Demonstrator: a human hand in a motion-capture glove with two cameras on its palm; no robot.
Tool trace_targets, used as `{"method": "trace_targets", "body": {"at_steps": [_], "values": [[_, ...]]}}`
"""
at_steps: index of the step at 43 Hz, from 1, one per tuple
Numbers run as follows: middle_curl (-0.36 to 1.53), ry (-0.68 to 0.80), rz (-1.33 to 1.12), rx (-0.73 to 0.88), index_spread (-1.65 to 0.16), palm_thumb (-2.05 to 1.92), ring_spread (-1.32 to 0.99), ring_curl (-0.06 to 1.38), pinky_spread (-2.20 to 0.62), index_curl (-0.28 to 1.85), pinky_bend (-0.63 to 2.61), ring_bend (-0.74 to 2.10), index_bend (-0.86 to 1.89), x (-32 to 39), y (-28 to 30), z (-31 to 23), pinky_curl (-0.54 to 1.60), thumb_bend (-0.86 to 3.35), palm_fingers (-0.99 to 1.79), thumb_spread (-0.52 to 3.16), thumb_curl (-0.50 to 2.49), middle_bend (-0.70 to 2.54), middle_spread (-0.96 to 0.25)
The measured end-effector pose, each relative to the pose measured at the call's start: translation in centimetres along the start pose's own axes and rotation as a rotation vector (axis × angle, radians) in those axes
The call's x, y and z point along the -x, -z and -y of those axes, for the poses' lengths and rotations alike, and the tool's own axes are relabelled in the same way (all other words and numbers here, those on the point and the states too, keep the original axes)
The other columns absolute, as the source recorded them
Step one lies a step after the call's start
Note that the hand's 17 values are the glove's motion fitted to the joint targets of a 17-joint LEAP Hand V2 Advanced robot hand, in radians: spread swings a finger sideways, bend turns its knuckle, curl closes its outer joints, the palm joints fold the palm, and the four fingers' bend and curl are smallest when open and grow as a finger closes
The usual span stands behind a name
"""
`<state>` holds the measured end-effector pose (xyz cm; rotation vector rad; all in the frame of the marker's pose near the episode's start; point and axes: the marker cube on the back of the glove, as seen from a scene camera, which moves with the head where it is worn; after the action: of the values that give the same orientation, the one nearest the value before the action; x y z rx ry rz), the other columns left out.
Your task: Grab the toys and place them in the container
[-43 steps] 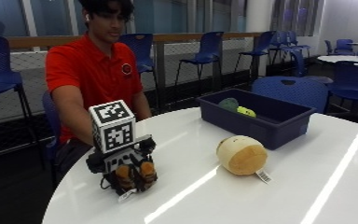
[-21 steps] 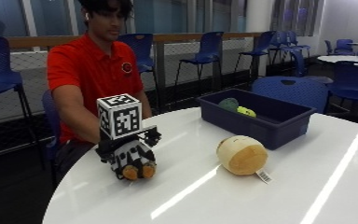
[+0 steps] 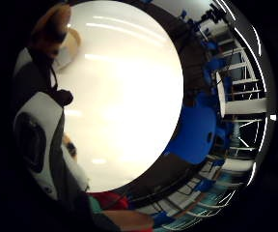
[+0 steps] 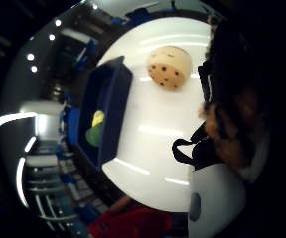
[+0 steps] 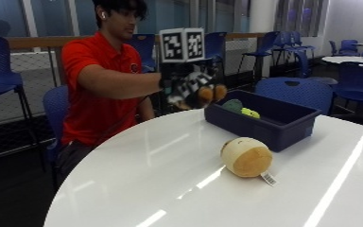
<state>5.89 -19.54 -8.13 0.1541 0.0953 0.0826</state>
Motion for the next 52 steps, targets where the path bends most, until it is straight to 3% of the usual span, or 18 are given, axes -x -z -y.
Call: {"method": "trace_targets", "body": {"at_steps": [10, 19, 24, 30, 34, 40, 45, 48, 52], "values": [[0.45, 0.231, 0.045, -0.010, -0.39, 0.70, -0.54, 0.52, -0.45, 0.68, 0.96, 0.93, 0.58, 17.7, 4.9, 4.6, 0.44, 0.14, 1.01, 0.52, 0.85, 0.60, -0.48], [0.48, 0.240, 0.054, 0.021, -0.39, 0.70, -0.55, 0.54, -0.45, 0.75, 0.97, 0.94, 0.57, 27.6, 4.5, 6.1, 0.46, 0.13, 0.98, 0.47, 0.90, 0.59, -0.49], [0.50, 0.372, 0.042, 0.012, -0.40, 0.70, -0.55, 0.55, -0.45, 0.79, 0.97, 0.94, 0.56, 29.6, 3.3, 5.9, 0.46, 0.11, 0.97, 0.46, 0.93, 0.58, -0.49], [0.51, 0.420, -0.029, -0.031, -0.40, 0.68, -0.56, 0.56, -0.45, 0.84, 0.98, 0.95, 0.55, 30.2, 1.8, 5.7, 0.47, 0.09, 0.91, 0.46, 0.95, 0.54, -0.50], [0.51, 0.394, 0.067, 0.040, -0.40, 0.64, -0.55, 0.56, -0.46, 0.86, 0.98, 0.95, 0.53, 30.6, 1.4, 5.3, 0.48, 0.05, 0.83, 0.49, 0.96, 0.49, -0.49], [0.45, 0.318, 0.121, 0.140, -0.42, 0.50, -0.46, 0.56, -0.42, 0.85, 1.08, 0.91, 0.34, 30.4, 1.3, 4.9, 0.50, -0.02, 0.43, 0.76, 0.90, 0.23, -0.38], [0.43, 0.425, -0.016, 0.174, -0.47, 0.38, -0.31, 0.48, -0.32, 0.83, 1.06, 0.62, 0.41, 28.0, 0.8, 4.7, 0.48, -0.04, 0.15, 0.95, 0.83, 0.20, -0.30], [0.42, 0.362, 0.099, 0.224, -0.48, 0.28, -0.22, 0.44, -0.22, 0.81, 1.08, 0.45, 0.44, 28.1, 1.1, 4.4, 0.48, -0.06, 0.02, 1.05, 0.77, 0.18, -0.27], [0.39, 0.393, 0.227, 0.311, -0.50, 0.17, -0.14, 0.38, -0.13, 0.76, 1.11, 0.34, 0.41, 27.4, 1.3, 4.1, 0.46, -0.05, -0.03, 1.13, 0.70, 0.15, -0.23]]}}
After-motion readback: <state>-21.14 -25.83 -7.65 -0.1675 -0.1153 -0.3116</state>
